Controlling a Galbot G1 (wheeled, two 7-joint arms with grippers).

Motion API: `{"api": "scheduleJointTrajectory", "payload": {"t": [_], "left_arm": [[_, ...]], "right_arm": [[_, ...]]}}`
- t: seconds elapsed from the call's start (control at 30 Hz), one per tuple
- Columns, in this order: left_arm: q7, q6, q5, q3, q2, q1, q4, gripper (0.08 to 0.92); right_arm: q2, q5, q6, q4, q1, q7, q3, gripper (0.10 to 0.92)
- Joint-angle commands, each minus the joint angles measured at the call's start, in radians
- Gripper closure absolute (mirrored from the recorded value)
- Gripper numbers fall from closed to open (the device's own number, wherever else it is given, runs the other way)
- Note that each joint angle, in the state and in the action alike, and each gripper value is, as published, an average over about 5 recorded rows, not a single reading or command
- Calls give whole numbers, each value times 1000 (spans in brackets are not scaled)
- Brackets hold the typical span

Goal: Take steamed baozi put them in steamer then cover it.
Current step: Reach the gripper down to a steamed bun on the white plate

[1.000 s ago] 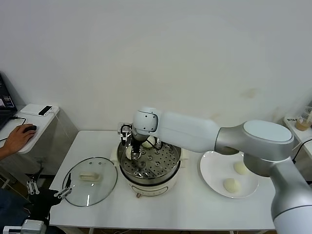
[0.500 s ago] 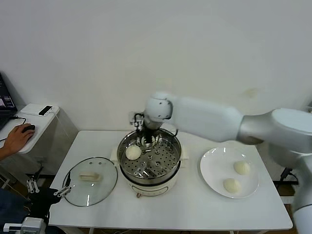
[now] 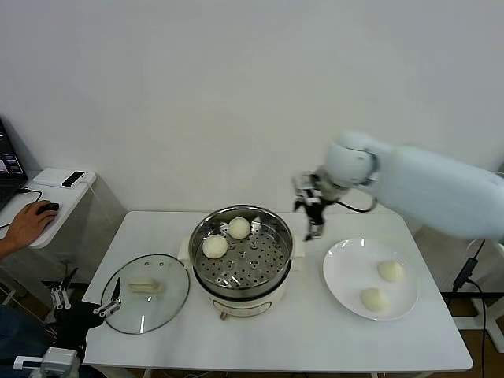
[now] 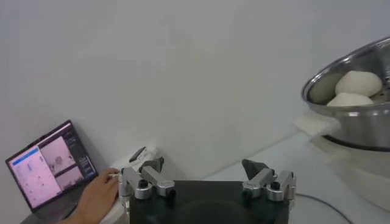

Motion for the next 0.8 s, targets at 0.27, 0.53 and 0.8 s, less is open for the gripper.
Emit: {"api": "scheduleJointTrajectory", "payload": {"t": [0.27, 0.53, 0.8], "left_arm": [[1, 2, 13, 19, -2, 8, 8, 177], [0, 2, 27, 32, -11, 14, 7, 177], [4, 8, 34, 37, -14, 17, 2, 177]], "right_arm": [[-424, -317, 191, 114, -391, -88, 246, 203], [-427, -381, 194, 97, -698, -36, 442, 203], [-362, -393, 181, 35, -810, -3, 527, 203]]}}
